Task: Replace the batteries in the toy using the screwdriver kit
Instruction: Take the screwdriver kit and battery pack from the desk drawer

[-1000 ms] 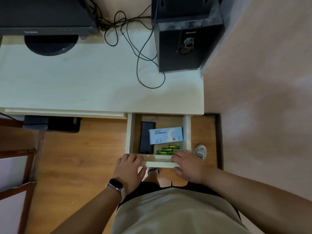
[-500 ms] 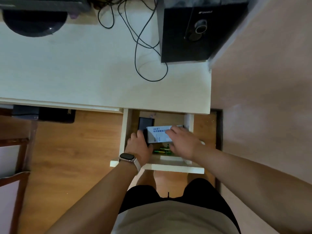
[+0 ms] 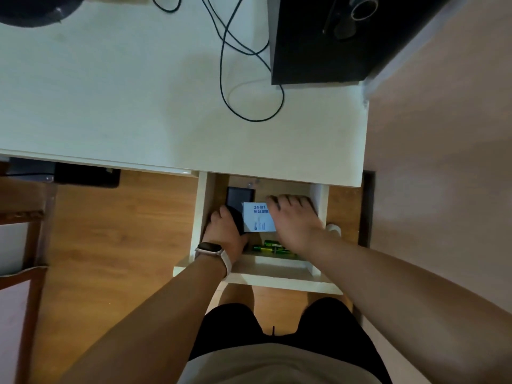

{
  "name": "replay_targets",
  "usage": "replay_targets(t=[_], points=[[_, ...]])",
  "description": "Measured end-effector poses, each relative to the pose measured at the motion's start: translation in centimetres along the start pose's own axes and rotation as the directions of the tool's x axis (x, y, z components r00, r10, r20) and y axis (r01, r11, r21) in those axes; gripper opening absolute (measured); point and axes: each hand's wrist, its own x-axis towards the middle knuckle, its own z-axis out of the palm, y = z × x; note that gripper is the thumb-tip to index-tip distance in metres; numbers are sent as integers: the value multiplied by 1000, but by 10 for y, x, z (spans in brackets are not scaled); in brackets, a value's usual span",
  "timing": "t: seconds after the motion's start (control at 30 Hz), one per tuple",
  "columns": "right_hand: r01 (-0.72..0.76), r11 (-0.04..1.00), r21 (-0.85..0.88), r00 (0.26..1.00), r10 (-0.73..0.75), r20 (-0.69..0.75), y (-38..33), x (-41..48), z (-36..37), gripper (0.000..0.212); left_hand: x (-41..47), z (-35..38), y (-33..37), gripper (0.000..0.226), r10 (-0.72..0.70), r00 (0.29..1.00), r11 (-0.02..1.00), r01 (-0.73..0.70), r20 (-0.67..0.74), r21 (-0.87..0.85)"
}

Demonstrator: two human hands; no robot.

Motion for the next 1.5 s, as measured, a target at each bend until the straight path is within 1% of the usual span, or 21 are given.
replay_targets(t=[0.07,0.17,0.3,0.37,0.43,0.5,0.57,0.67,0.73,0.8,0.87,0.9,1.0,1.03,1.07,1.13,1.2,1.3,1.4,1.47,1.5], points=[[1,1000,2,1000,-1,-9,1,-1,-2,78,0,-1,2,82,-17,1000,1000,17,-8,-18],[-3,996,85,1000,4,-13,2,-4,-8,71,0,-5,4,66,-23,1000,1000,23,-21,-10],[36,974,225,999,-28,-37,4,-12,-17,35,0,-8,0,43,-17,1000,992,15,-10,-122],[41,960,276,999,-34,-30,6,-18,-21,25,-4,-10,-4,36,-25,1000,979,24,-3,-203],[27,944,329,1000,-23,-16,6,-24,-27,22,-11,-13,-7,29,-30,1000,939,29,1,-342],[1,929,369,1000,6,-19,6,-32,-34,20,-19,-17,-9,25,-16,1000,901,15,3,-433],[-33,910,413,999,48,-26,6,-41,-41,18,-29,-23,-8,21,-2,1000,874,-2,-8,-486],[-72,888,455,994,101,-39,6,-57,-51,22,-47,-33,-7,19,9,999,844,-32,-46,-535],[-84,879,469,992,119,-45,6,-69,-58,20,-61,-37,-6,18,-4,998,817,-31,-60,-576],[-80,869,488,991,120,-51,9,-80,-64,18,-77,-42,-4,18,-42,997,759,-11,-66,-651],[-63,861,504,991,114,-72,14,-91,-71,17,-88,-43,1,17,-93,995,665,31,-41,-746],[-51,857,512,991,108,-82,17,-96,-74,17,-94,-43,4,21,-117,992,622,41,-42,-782],[-31,844,535,991,94,-91,31,-105,-83,17,-107,-39,12,50,-182,980,535,29,-82,-845],[-23,850,526,992,84,-93,36,-107,-88,18,-112,-35,17,55,-200,976,501,24,-88,-865],[-18,862,506,993,73,-89,42,-109,-92,19,-119,-33,23,50,-215,971,477,12,-104,-879],[3,877,480,995,46,-89,52,-112,-103,21,-137,-32,40,29,-248,959,429,-17,-135,-903],[53,871,489,992,11,-128,61,-116,-110,24,-151,-27,52,18,-285,944,368,-54,-168,-928],[144,877,459,982,-69,-177,67,-121,-117,23,-168,-19,59,11,-383,902,241,-110,-199,-964],[205,893,400,975,-153,-159,59,-121,-128,24,-194,-15,56,9,-459,867,138,-147,-195,-979],[251,894,372,966,-208,-153,45,-120,-137,26,-211,-15,48,8,-483,852,92,-179,-201,-979],[276,895,351,959,-235,-155,36,-121,-141,26,-220,-17,42,8,-492,844,87,-194,-211,-977]])
